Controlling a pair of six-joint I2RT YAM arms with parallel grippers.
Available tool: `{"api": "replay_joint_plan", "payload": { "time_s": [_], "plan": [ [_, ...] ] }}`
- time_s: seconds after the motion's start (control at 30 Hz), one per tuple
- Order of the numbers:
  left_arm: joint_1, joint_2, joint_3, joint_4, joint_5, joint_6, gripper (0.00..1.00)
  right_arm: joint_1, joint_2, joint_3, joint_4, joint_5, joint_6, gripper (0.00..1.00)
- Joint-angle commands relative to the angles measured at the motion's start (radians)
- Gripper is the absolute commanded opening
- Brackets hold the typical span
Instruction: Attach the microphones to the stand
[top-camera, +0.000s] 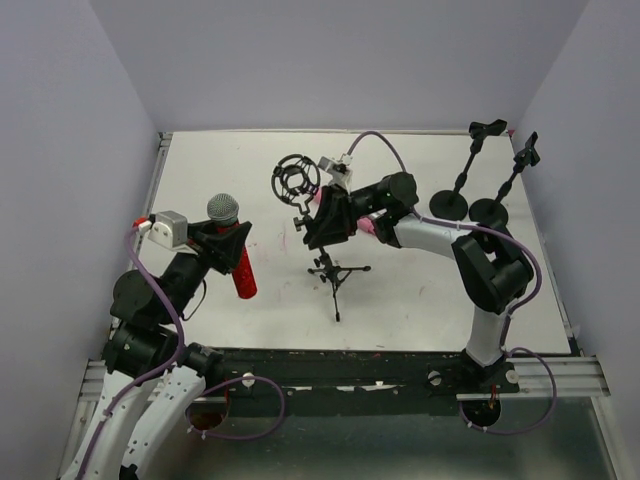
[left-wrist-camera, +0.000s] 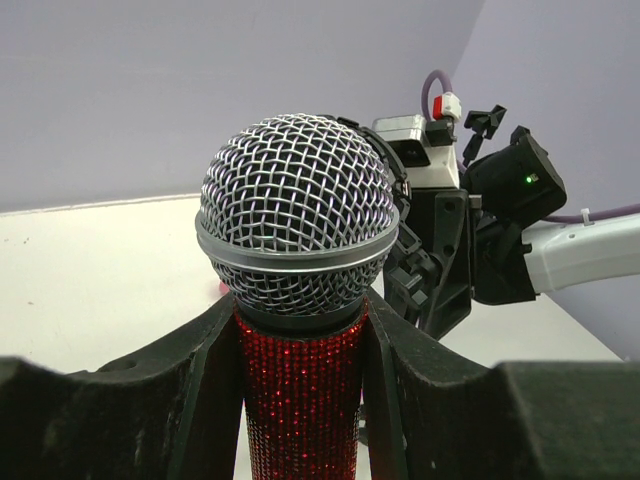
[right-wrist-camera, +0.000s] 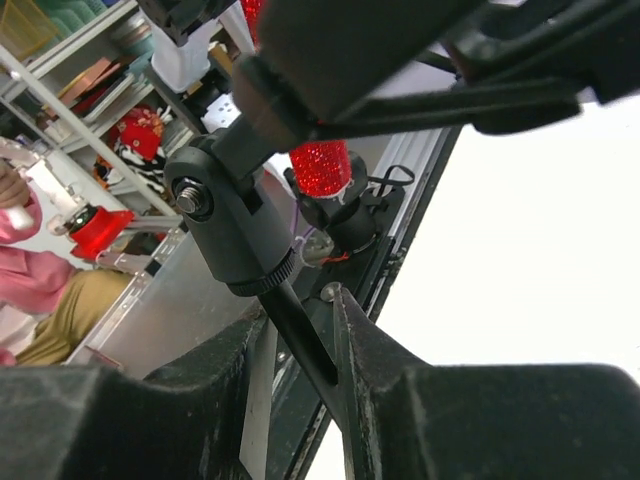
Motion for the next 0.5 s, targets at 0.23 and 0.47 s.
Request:
{"api": "replay_joint_plan", "payload": {
  "time_s": [0.23,0.47],
  "plan": [
    [0.005,0.037,0.094,0.047,0.081,0.012,0.0,-0.029,-0.019,-0.107,0.518,-0.084,0.041,0.41],
    [0.004,0.042,0.103,0.055,0.105,-0.007,0.0,-0.044,-0.052,-0.147,0.517,-0.1,0.015,0.48]
  ]
}}
